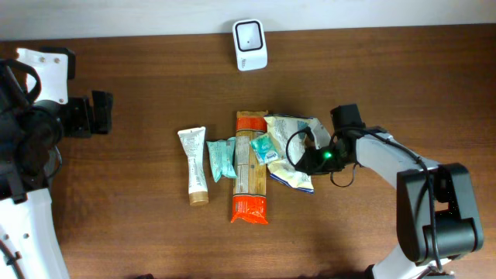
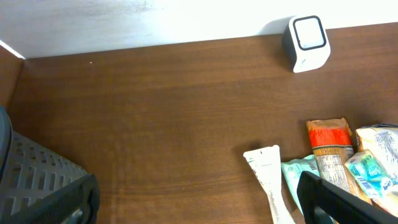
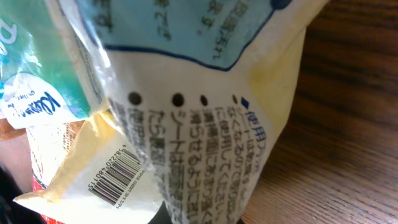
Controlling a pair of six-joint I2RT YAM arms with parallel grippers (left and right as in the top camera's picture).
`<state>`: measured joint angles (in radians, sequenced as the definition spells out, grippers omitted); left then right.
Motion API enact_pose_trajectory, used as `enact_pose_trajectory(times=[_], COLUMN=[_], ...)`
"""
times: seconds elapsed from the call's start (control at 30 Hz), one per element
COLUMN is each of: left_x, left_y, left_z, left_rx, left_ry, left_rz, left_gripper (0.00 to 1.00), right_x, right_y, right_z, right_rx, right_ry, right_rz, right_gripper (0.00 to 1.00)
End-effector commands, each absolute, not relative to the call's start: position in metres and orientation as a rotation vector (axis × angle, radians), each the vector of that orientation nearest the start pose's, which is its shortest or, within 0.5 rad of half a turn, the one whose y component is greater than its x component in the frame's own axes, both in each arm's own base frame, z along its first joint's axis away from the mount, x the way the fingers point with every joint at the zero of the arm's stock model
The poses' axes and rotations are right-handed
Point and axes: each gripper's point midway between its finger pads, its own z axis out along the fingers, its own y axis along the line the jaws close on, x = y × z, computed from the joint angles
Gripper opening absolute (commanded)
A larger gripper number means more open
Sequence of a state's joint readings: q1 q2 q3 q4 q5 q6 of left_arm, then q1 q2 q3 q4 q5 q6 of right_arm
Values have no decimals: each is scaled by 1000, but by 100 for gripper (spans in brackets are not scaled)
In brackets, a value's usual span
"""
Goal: Scan the item barcode
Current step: 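Grasp the yellow-blue snack bag with the right gripper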
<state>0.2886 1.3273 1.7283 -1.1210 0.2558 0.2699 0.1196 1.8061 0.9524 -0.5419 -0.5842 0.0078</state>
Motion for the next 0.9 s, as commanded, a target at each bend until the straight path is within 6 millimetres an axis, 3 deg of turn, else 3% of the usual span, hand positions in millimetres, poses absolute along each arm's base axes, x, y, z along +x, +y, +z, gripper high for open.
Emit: enact_pose_trajectory(times=[0.0, 0.07, 0.13, 0.2, 0.23, 0.3, 0.33, 0.37, 0.4, 0.43, 0.47, 0.53, 0.57, 0.63, 0.73, 0.77, 0.83, 0.87], left_x=[336, 336, 336, 336, 336, 336, 336, 336, 336, 336, 336, 336, 336, 336, 336, 336, 336, 336], left_y=[53, 53, 53, 53, 53, 53, 53, 53, 53, 53, 53, 53, 53, 53, 53, 53, 53, 53], left_z=[369, 369, 369, 369, 369, 369, 369, 369, 369, 369, 369, 369, 369, 369, 369, 369, 369, 369], left_rx=[135, 135, 135, 135, 135, 135, 135, 135, 135, 135, 135, 135, 135, 135, 135, 135, 135, 135], left_ry=[2238, 2238, 2238, 2238, 2238, 2238, 2238, 2238, 2238, 2238, 2238, 2238, 2238, 2238, 2238, 2238, 2238, 2238], left_rz=[5, 5, 5, 5, 5, 5, 5, 5, 5, 5, 5, 5, 5, 5, 5, 5, 5, 5], left_gripper=[99, 99, 99, 99, 99, 99, 99, 99, 99, 99, 99, 99, 99, 99, 99, 99, 99, 99], right_x=[321, 332, 329, 322, 315, 296, 290, 295, 305, 332, 350, 383, 398, 417, 413, 409, 393, 390], right_y=[113, 90, 52, 55, 61, 82, 88, 90, 89, 79, 68, 50, 39, 13, -8, -9, 6, 10], right_z=[25, 59, 77, 75, 71, 68, 70, 82, 98, 128, 145, 163, 158, 126, 84, 74, 50, 47], right_rx=[-73, 149, 576, 590, 582, 348, 168, 30, -51, -163, -256, -391, -437, -483, -557, -561, -622, -630], right_ry=[2875, 2816, 2782, 2808, 2844, 2938, 2960, 2944, 2907, 2819, 2752, 2650, 2639, 2737, 2847, 2855, 2827, 2824], right_rz=[834, 775, 649, 658, 664, 663, 651, 639, 617, 481, 362, 265, 235, 304, 552, 619, 907, 953], right_gripper=[4, 4, 4, 4, 16, 60, 88, 98, 100, 99, 99, 99, 98, 99, 99, 99, 99, 99])
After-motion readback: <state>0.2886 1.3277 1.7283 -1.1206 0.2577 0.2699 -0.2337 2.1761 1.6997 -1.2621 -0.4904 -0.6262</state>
